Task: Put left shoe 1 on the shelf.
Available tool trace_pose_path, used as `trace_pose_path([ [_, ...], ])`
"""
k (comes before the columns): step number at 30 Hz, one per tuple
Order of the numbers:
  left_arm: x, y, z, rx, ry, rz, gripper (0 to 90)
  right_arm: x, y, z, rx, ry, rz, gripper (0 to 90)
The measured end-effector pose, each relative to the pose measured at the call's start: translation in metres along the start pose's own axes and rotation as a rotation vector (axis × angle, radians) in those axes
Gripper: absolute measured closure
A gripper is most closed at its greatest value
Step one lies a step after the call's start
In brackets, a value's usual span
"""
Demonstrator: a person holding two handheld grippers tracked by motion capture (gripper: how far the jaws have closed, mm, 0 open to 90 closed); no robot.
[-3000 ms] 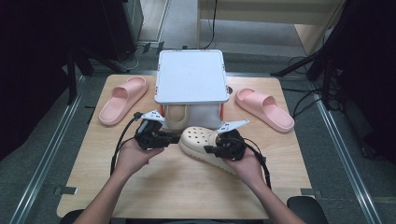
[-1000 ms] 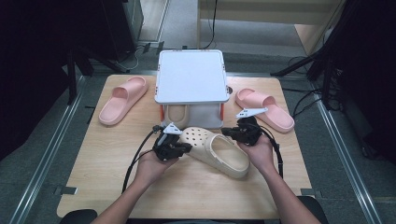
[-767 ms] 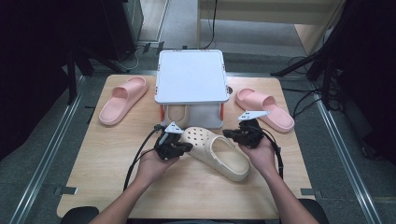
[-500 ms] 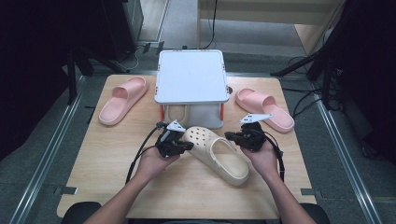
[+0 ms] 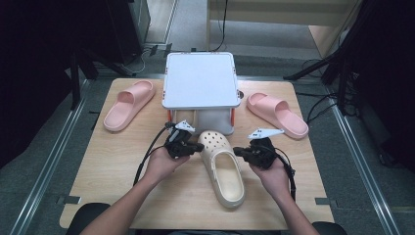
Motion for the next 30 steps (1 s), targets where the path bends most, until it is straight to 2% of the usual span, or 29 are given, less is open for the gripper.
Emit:
trace_pose_path([
  [1, -0.001, 0.0, -0.001, 0.011, -0.001, 0.004, 88.1, -0.001, 0.001, 0.001, -0.007, -0.002, 0.004, 90.0],
  [3, -0.002, 0.001, -0.002, 0.009, 0.008, 0.015, 87.3, -0.002, 0.003, 0.003, -0.014, 0.002, 0.005, 90.0],
  [5, -0.004, 0.002, -0.004, -0.005, 0.009, 0.008, 87.1, -0.004, 0.005, 0.005, -0.012, 0.009, 0.011, 90.0],
  [7, -0.005, 0.003, -0.005, 0.002, 0.007, 0.011, 87.0, -0.004, 0.008, 0.006, -0.017, 0.009, -0.001, 90.0],
  [15, -0.005, 0.008, -0.008, 0.03, 0.011, 0.029, 84.6, -0.007, 0.013, 0.006, 0.009, 0.007, 0.005, 89.9],
  [17, -0.001, 0.008, -0.011, 0.055, 0.011, 0.053, 83.3, -0.005, 0.011, 0.005, 0.008, 0.005, 0.01, 87.3],
  [18, 0.003, 0.007, -0.014, 0.055, 0.005, 0.061, 82.9, -0.003, 0.01, 0.004, 0.008, -0.006, 0.013, 86.4],
  [20, 0.007, 0.006, -0.016, 0.033, 0.016, 0.067, 81.2, 0.004, 0.01, -0.001, 0.0, -0.034, 0.017, 83.7],
  [23, 0.019, 0.007, -0.025, 0.019, -0.01, 0.061, 81.0, 0.018, 0.012, -0.009, -0.021, -0.075, 0.018, 79.3],
  [27, 0.035, 0.007, -0.035, 0.002, -0.031, 0.055, 80.7, 0.027, 0.019, -0.009, -0.052, -0.077, 0.009, 74.2],
  [30, 0.049, 0.006, -0.043, -0.002, -0.038, 0.065, 80.6, 0.032, 0.027, -0.008, -0.058, -0.074, -0.007, 67.6],
])
Point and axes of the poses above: each handheld gripper's, and its own axes: x roughly backward along the jaws, z roughly out of its underside, y roughly to its left, the point moved 10 cm from there along -x, roughly forward along the jaws, and after that the axes turned 4 degrees about -y, right-handed, at the moved point
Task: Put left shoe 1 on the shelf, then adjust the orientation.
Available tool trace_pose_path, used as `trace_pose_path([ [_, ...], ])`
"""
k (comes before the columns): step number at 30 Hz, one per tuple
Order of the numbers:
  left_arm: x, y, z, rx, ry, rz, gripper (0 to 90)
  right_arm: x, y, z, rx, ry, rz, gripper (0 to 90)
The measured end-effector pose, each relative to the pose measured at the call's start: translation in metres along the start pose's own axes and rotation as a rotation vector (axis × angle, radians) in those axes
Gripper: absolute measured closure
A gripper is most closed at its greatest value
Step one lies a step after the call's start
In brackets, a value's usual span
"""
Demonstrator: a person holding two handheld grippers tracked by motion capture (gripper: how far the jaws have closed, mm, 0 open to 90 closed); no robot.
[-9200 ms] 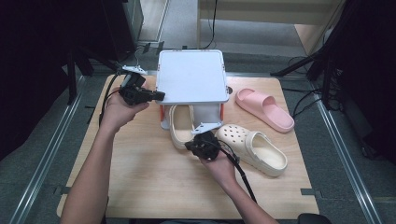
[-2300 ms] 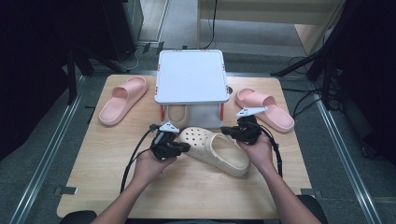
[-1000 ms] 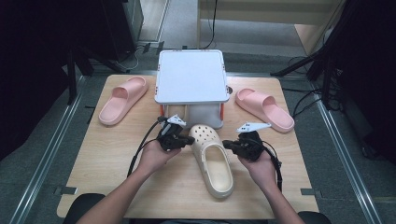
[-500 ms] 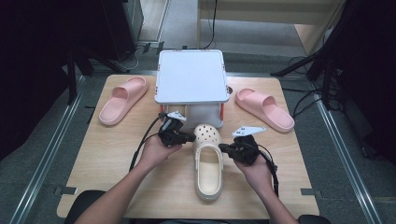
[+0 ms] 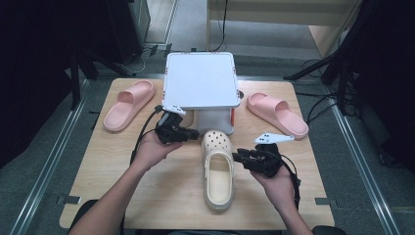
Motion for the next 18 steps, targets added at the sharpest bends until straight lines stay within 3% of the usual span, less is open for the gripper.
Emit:
trace_pose_path([
  [6, 0.018, 0.003, -0.013, 0.002, -0.022, -0.003, 81.0, -0.003, 0.01, 0.013, 0.03, 0.022, 0.008, 60.7],
  [18, 0.048, 0.028, -0.034, 0.016, -0.082, -0.06, 82.0, -0.018, 0.008, 0.028, -0.009, 0.065, 0.017, 51.1],
])
Point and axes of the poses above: each handheld gripper's, and its own axes: x roughly backward along the jaws, z roughly out of its underside, y roughly to its left, the point moved 10 cm from there along -x, roughly forward along the jaws, and after that the axes turned 4 degrees about -y, right-handed, at the moved point
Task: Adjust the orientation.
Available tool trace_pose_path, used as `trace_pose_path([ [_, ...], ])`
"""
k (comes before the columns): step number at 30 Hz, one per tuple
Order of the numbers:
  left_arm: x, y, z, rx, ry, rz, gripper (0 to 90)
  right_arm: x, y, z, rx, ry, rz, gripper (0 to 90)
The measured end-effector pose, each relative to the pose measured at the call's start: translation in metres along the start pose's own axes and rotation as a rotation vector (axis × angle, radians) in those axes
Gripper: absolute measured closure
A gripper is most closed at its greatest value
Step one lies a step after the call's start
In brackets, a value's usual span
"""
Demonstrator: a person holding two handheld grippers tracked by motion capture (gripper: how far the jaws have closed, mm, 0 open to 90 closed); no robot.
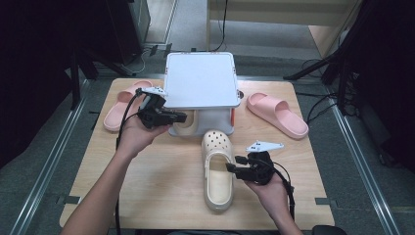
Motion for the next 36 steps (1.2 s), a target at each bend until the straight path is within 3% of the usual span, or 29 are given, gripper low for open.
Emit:
trace_pose_path([
  [12, 0.018, 0.034, -0.013, 0.029, -0.079, -0.077, 85.2, -0.025, -0.007, 0.011, -0.001, 0.057, 0.06, 47.7],
  [14, 0.018, 0.035, -0.015, 0.028, -0.093, -0.069, 86.5, -0.027, -0.008, 0.01, -0.008, 0.051, 0.078, 47.5],
  [18, 0.019, 0.038, -0.018, 0.016, -0.109, -0.102, 85.6, -0.029, -0.009, 0.009, -0.012, 0.038, 0.09, 48.4],
  [23, 0.017, 0.042, -0.022, 0.011, -0.089, -0.124, 86.0, -0.029, -0.009, 0.009, -0.022, 0.036, 0.093, 49.9],
  [26, 0.013, 0.043, -0.023, 0.007, -0.088, -0.133, 86.3, -0.028, -0.01, 0.007, -0.032, 0.029, 0.098, 56.3],
  [29, 0.013, 0.047, -0.023, -0.007, -0.087, -0.178, 86.2, -0.027, -0.014, 0.005, -0.045, 0.02, 0.101, 63.4],
  [30, 0.013, 0.048, -0.023, 0.005, -0.087, -0.176, 86.4, -0.026, -0.016, 0.004, -0.045, 0.021, 0.107, 65.8],
  [36, 0.012, 0.048, -0.023, 0.015, -0.093, -0.167, 88.1, -0.022, -0.026, -0.004, 0.009, 0.03, 0.176, 74.8],
])
Point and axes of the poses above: each handheld gripper's, and its own axes: x roughly backward along the jaws, z roughly out of its underside, y roughly to its left, the point moved 10 cm from there along -x, roughly forward along the jaws, and after that the axes turned 4 degrees about -y, right-handed, at the moved point
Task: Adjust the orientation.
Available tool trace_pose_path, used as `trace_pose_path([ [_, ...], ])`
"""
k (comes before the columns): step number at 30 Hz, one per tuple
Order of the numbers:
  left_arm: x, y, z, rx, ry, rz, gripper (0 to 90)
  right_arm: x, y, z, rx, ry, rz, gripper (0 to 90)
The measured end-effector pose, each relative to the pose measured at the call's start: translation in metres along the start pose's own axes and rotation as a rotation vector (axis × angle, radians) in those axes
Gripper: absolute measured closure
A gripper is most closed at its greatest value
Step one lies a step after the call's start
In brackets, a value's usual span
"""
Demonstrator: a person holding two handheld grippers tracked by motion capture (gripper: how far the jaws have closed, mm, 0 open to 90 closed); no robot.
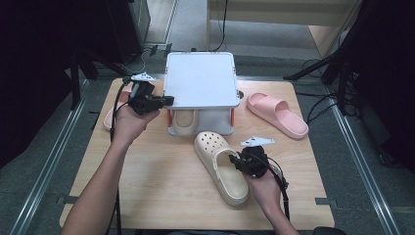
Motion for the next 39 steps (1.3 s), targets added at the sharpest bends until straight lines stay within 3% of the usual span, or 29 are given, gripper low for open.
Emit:
trace_pose_path([
  [4, 0.0, 0.001, 0.0, 0.005, 0.002, 0.006, 88.2, 0.004, -0.003, -0.011, -0.006, -0.02, -0.001, 76.4],
  [6, 0.0, 0.0, 0.0, 0.029, 0.003, 0.023, 88.1, 0.006, -0.006, -0.018, -0.011, -0.027, 0.006, 76.7],
  [11, 0.0, 0.0, 0.0, 0.025, 0.007, 0.02, 88.0, 0.011, -0.011, -0.033, 0.008, -0.053, 0.024, 76.8],
  [15, 0.0, -0.001, 0.0, 0.021, 0.008, 0.017, 88.1, 0.01, -0.017, -0.047, -0.004, -0.067, 0.036, 76.7],
  [20, 0.001, 0.0, 0.001, 0.014, 0.009, 0.014, 88.0, -0.003, -0.031, -0.064, -0.022, -0.075, 0.069, 76.6],
  [29, 0.001, -0.001, 0.001, 0.014, 0.006, 0.02, 88.0, -0.034, -0.042, -0.082, -0.033, -0.079, 0.131, 76.4],
  [34, 0.001, 0.0, 0.001, 0.015, 0.006, 0.021, 87.4, -0.05, -0.04, -0.081, -0.073, -0.086, 0.137, 73.9],
  [39, 0.001, 0.0, 0.001, 0.011, 0.004, 0.022, 87.4, -0.058, -0.033, -0.078, -0.069, -0.075, 0.119, 69.3],
])
Point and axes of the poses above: each handheld gripper's, and its own axes: x roughly backward along the jaws, z roughly out of its underside, y roughly to its left, the point moved 10 cm from there along -x, roughly forward along the jaws, and after that the axes turned 4 degrees about -y, right-handed, at the moved point
